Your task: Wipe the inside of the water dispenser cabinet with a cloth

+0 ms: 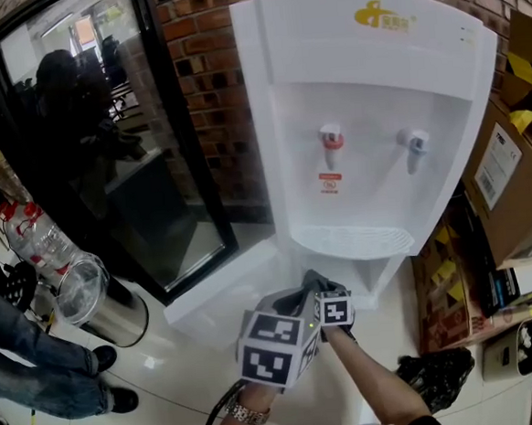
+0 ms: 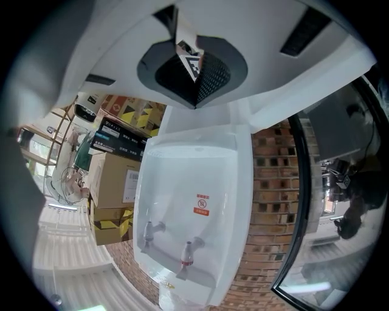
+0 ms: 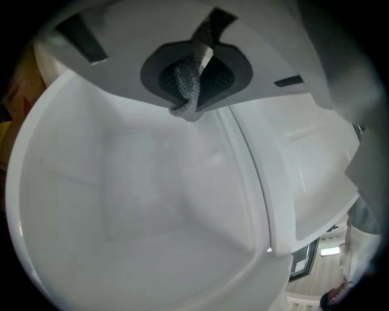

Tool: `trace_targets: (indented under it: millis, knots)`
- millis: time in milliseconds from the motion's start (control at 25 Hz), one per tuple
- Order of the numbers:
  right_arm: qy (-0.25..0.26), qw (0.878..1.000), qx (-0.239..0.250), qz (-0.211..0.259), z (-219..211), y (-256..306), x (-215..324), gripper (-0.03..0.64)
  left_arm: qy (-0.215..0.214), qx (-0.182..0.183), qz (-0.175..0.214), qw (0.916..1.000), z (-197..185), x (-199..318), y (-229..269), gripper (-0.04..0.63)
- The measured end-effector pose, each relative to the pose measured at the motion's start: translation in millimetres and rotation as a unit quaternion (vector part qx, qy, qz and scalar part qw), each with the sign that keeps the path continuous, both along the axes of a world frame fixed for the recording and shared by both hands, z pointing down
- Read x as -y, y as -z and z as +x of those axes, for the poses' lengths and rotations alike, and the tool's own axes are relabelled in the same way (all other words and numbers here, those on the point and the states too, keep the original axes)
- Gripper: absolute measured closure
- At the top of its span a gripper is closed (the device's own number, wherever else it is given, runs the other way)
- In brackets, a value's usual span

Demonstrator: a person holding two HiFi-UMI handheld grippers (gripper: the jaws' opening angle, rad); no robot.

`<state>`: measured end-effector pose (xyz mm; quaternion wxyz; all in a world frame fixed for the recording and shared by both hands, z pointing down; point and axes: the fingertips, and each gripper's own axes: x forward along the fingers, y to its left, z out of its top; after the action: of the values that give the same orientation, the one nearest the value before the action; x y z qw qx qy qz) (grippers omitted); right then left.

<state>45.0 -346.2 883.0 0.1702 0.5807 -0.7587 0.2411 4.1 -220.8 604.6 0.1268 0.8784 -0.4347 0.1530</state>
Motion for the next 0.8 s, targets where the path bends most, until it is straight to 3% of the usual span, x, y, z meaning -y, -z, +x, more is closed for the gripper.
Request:
trace_targets:
  millis: [80,240,360,480,640,800]
  knots:
    - [-0.022,0.999,-0.022,-0.02,25.2,-18.8,1.6,0.607,0.0,-0.001,0.001,1.0,-1.1,-0.5,1.1,0.594]
    - [-0.118,0.99,-0.061,-0.053,101.7,-38.2,-5.5,0.607,-0.004,-0.003,0.0,1.0,2.5,-0.2,0.2,0.594]
    - [-0.153,0.984,-0.061,-0.061,124.3,-38.3,-14.6,0.608,-0.009,-0.005,-0.002,1.0,7.5,0.8,-2.7,0.594]
    - [-0.128,0.99,-0.049,-0.034,101.1,-17.3,-10.6,0.609,-0.011,-0.007,-0.005,0.9999,11.6,2.6,-5.3,0.594]
    - [-0.051,0.997,-0.045,0.021,45.3,20.2,7.7,0.609,-0.01,0.0,-0.01,0.9999,9.2,4.4,-10.3,0.594]
    - [0.028,0.999,-0.035,0.024,-10.8,15.9,19.3,0.607,-0.003,0.007,-0.013,0.9999,2.5,4.9,-12.9,0.594]
